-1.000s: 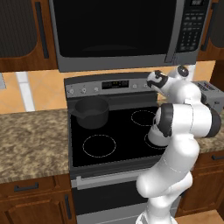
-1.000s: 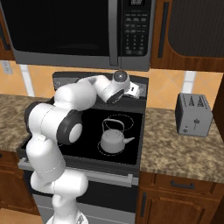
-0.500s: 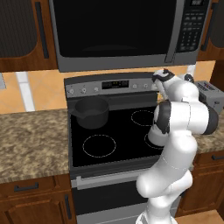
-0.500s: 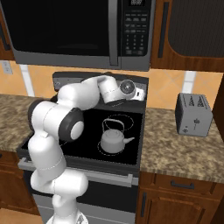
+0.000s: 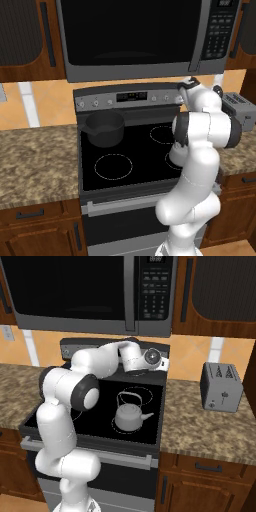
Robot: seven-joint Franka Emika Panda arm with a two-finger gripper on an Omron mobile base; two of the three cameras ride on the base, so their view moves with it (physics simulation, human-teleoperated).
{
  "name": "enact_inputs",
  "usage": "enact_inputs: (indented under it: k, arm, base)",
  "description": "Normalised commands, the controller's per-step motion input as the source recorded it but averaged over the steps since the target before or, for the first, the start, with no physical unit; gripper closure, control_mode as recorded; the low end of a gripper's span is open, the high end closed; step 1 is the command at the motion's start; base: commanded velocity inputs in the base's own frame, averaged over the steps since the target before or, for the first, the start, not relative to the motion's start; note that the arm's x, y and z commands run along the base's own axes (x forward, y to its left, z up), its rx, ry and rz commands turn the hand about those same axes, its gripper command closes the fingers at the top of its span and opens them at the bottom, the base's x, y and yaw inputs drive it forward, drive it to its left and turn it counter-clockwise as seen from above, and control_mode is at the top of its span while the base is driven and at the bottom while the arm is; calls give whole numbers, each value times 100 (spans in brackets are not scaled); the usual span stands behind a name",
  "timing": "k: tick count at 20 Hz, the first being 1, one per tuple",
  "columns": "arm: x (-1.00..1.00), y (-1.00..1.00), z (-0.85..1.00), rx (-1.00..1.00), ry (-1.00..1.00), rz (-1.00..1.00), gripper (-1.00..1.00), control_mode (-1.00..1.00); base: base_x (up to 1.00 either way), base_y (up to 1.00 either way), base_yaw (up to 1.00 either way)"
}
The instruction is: Pick the kettle from the counter and place it on a stove burner. Then turn the burner on.
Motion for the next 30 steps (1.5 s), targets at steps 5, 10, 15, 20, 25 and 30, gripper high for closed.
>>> enact_inputs:
  k: [5,10,15,20,25,30]
  arm:
    - [53,0,-1,-2,6,0,-100,-100]
    - [30,0,-1,0,0,0,-100,-100]
    - [18,0,-3,0,0,0,-100,-100]
    - [14,0,-15,-2,0,0,-100,-100]
    - [16,0,-1,0,0,0,-100,-100]
    - [19,-3,0,0,0,0,-100,-100]
  base:
    - [0,0,0]
    - [0,0,0]
    - [0,0,0]
    - [0,0,0]
    - [0,0,0]
    - [0,0,0]
